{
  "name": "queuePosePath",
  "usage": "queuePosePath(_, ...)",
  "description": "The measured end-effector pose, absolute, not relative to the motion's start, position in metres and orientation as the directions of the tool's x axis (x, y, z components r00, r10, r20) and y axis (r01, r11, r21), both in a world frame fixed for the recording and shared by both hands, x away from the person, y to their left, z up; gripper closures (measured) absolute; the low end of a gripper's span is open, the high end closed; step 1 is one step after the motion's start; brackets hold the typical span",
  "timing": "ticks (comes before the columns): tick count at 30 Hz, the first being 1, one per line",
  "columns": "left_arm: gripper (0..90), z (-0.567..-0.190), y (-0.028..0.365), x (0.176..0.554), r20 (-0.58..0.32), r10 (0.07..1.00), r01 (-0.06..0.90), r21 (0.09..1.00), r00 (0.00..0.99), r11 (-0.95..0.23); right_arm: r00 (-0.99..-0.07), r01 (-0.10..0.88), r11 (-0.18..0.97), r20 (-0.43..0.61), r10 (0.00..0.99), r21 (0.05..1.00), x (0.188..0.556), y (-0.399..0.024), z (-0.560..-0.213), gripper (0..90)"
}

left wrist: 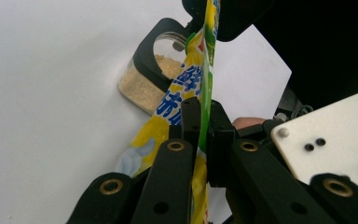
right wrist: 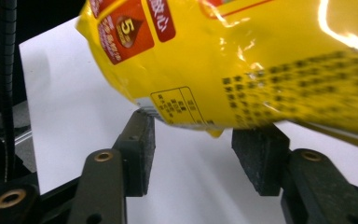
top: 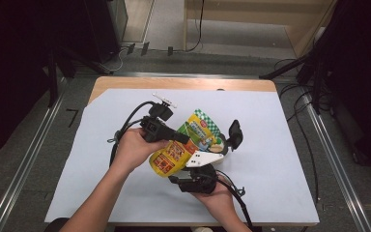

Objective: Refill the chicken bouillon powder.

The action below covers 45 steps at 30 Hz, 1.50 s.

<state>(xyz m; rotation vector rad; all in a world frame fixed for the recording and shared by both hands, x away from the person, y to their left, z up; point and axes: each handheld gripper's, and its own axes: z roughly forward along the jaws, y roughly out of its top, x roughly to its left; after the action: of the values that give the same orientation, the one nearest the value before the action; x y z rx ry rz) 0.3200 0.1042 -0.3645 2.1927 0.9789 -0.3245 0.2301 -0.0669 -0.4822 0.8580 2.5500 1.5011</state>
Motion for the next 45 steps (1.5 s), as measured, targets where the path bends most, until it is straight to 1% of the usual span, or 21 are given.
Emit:
queuePosePath(8, 90.0, -0.368, 0.127, 0.324, -0.525, 0.53, 0.744, 0.517, 0.666, -0.423, -0.817, 0.464, 0.335, 0.249, 0.521, 0.82, 0.234, -0.072, -0.482, 47.6)
queuePosePath(13, 90.0, -0.364, 0.138, 0.325, -0.521, 0.531, 0.739, 0.55, 0.668, -0.39, -0.8, 0.483, 0.323, 0.26, 0.541, 0.814, 0.235, -0.076, -0.482, 47.1)
queuePosePath(19, 90.0, -0.362, 0.155, 0.331, -0.503, 0.55, 0.729, 0.592, 0.667, -0.342, -0.803, 0.483, 0.317, 0.269, 0.532, 0.816, 0.233, -0.079, -0.478, 46.9)
queuePosePath(20, 90.0, -0.362, 0.161, 0.335, -0.505, 0.559, 0.733, 0.6, 0.658, -0.321, -0.801, 0.488, 0.308, 0.279, 0.529, 0.817, 0.232, -0.081, -0.476, 46.5)
queuePosePath(25, 90.0, -0.366, 0.169, 0.348, -0.501, 0.581, 0.739, 0.608, 0.641, -0.291, -0.791, 0.513, 0.308, 0.302, 0.532, 0.801, 0.233, -0.087, -0.474, 46.2)
queuePosePath(31, 90.0, -0.372, 0.17, 0.36, -0.477, 0.608, 0.736, 0.613, 0.635, -0.288, -0.773, 0.529, 0.295, 0.309, 0.554, 0.796, 0.232, -0.095, -0.475, 46.2)
queuePosePath(32, 90.0, -0.374, 0.168, 0.366, -0.457, 0.617, 0.725, 0.625, 0.641, -0.289, -0.768, 0.533, 0.293, 0.309, 0.561, 0.794, 0.232, -0.098, -0.475, 46.3)
queuePosePath(38, 90.0, -0.38, 0.164, 0.379, -0.432, 0.622, 0.699, 0.661, 0.653, -0.275, -0.751, 0.541, 0.276, 0.308, 0.584, 0.795, 0.231, -0.11, -0.473, 45.8)
queuePosePath(39, 90.0, -0.383, 0.164, 0.382, -0.426, 0.624, 0.692, 0.671, 0.655, -0.268, -0.737, 0.557, 0.274, 0.314, 0.598, 0.784, 0.232, -0.115, -0.475, 45.8)
queuePosePath(43, 90.0, -0.394, 0.164, 0.387, -0.401, 0.632, 0.68, 0.674, 0.664, -0.288, -0.727, 0.561, 0.253, 0.322, 0.607, 0.788, 0.234, -0.12, -0.475, 45.8)
queuePosePath(45, 90.0, -0.399, 0.167, 0.388, -0.418, 0.625, 0.689, 0.67, 0.659, -0.277, -0.725, 0.559, 0.242, 0.325, 0.608, 0.793, 0.234, -0.123, -0.473, 45.7)
